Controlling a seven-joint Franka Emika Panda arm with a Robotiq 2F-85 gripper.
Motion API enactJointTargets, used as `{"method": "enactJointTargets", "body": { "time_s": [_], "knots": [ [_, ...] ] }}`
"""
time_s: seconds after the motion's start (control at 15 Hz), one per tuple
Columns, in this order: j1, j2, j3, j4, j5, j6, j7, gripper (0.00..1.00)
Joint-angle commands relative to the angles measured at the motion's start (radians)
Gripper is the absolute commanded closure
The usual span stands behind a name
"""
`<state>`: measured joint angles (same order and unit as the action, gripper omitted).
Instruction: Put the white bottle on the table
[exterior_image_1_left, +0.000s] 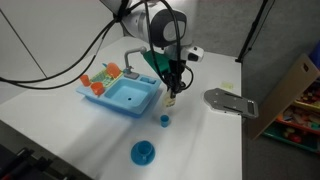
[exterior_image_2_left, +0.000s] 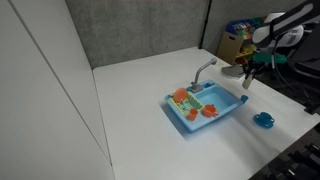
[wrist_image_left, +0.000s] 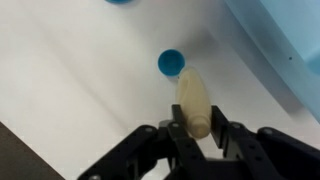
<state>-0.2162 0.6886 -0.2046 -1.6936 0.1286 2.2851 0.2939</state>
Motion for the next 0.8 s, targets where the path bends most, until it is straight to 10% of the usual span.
{"method": "enactJointTargets", "body": {
  "time_s": [0.0,0.73],
  "knots": [
    [0.007,0.037,-0.008,0.036,0.009,0.016,0.046,0.92],
    [-0.047,0.159,-0.010,0.184,0.059,-0.018,0.092,0.91]
  ]
}}
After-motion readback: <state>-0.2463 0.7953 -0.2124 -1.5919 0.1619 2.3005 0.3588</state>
